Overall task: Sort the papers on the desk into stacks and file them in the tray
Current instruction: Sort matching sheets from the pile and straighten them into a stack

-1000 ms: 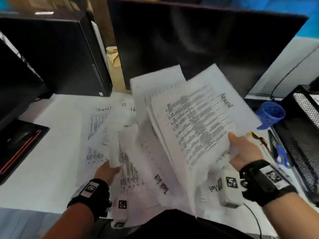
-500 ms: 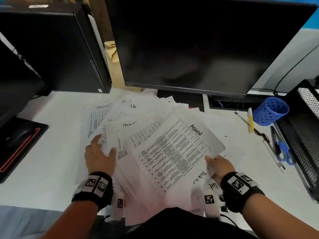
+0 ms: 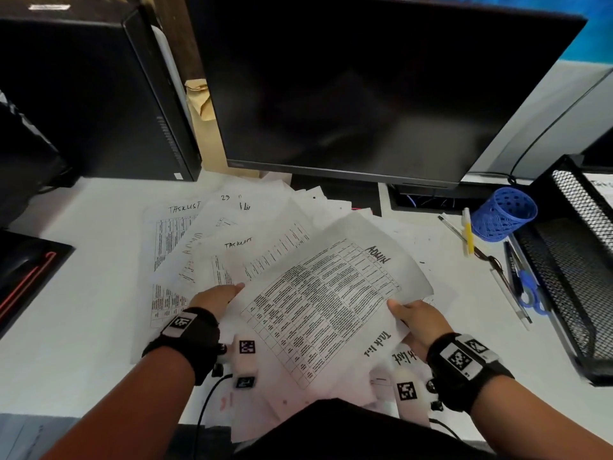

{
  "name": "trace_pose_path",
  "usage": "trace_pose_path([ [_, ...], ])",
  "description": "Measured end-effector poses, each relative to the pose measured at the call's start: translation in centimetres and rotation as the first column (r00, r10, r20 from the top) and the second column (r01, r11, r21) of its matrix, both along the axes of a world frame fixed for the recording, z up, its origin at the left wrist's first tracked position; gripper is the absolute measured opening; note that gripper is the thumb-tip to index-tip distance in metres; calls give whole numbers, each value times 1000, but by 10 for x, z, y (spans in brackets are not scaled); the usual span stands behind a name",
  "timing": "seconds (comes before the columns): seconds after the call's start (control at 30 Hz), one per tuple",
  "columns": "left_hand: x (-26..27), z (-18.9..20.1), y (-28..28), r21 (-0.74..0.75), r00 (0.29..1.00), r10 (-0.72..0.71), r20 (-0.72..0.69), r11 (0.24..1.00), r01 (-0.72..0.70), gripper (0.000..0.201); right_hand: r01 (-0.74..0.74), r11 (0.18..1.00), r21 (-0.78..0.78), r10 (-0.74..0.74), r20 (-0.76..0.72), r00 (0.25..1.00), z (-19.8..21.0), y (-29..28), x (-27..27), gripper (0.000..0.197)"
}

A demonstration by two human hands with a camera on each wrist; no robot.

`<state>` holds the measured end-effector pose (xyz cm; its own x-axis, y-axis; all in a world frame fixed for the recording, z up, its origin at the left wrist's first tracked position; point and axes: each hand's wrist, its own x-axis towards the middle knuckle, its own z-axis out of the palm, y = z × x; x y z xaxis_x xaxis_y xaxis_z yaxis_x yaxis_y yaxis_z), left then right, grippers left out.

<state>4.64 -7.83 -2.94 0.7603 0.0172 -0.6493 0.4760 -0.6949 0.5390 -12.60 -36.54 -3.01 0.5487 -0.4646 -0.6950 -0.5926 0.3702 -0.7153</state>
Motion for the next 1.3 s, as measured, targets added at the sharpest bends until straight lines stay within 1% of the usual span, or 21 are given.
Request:
trace_pose_path([
  [0.07,1,-4,-1,30,995,-51,90,998,48,37,33,999,-29,-33,7,999,0,0,1,14],
  [0.13,-1,-2,-1,31,973,31,227,999,-39,17,83,994,-67,-84,-2,997,-2,-4,1,8],
  [0.2,0,6,3,0,930,125,346,991,-133,7,136,987,-87,-136,1,991,-3,-11,1,8],
  [0.27,8,12,14,-43,888,189,420,981,-188,14,156,979,-128,-156,9,988,0,-20,1,11],
  [0.3,13,14,20,-47,880,190,436,981,-188,19,148,978,-149,-148,13,989,0,-24,2,11],
  [0.33,19,13,27,-35,881,160,445,986,-161,18,137,976,-168,-135,23,991,3,-28,3,11],
  [0.4,28,14,35,-65,876,130,464,991,-113,6,120,974,-192,-114,41,993,9,-32,7,9],
  [0.47,30,20,40,-120,853,131,506,989,-81,10,98,975,-199,-90,53,995,14,-36,12,9],
  [0.53,30,30,41,-180,834,141,534,982,-51,12,85,977,-197,-69,87,994,22,-38,16,15],
  [0.63,35,42,43,-298,808,210,550,954,-46,22,52,976,-212,-29,114,993,34,-47,24,16],
  [0.67,38,44,43,-291,800,208,562,956,-44,21,53,974,-222,-25,127,992,38,-49,27,17],
  [0.73,43,49,41,-204,788,151,597,978,-33,12,69,968,-239,-26,176,984,51,-55,35,16],
  [0.77,45,51,40,-152,776,121,619,988,-33,12,79,963,-259,-26,202,979,58,-56,39,14],
  [0.8,46,53,39,-98,771,97,629,994,-46,17,95,952,-291,-28,226,974,65,-60,44,13],
  [0.9,46,50,40,45,794,59,605,993,-107,33,119,915,-385,-5,285,959,92,-72,50,14],
  [0.97,43,42,45,77,813,71,577,987,-141,39,136,887,-441,21,334,942,114,-77,51,14],
  [1.07,37,25,52,68,856,97,508,986,-152,35,151,853,-499,55,375,925,136,-76,54,25],
  [1.13,32,17,50,49,877,95,471,990,-134,32,147,864,-481,64,394,917,141,-70,62,26],
  [1.2,28,8,44,49,912,72,404,994,-100,36,88,862,-499,115,363,925,139,-59,70,23],
  [1.27,22,1,35,71,936,7,352,997,-34,39,-6,825,-566,187,263,946,121,-46,80,9],
  [1.3,18,-2,30,59,941,2,339,998,-23,38,-56,814,-578,204,194,960,108,-39,85,13],
])
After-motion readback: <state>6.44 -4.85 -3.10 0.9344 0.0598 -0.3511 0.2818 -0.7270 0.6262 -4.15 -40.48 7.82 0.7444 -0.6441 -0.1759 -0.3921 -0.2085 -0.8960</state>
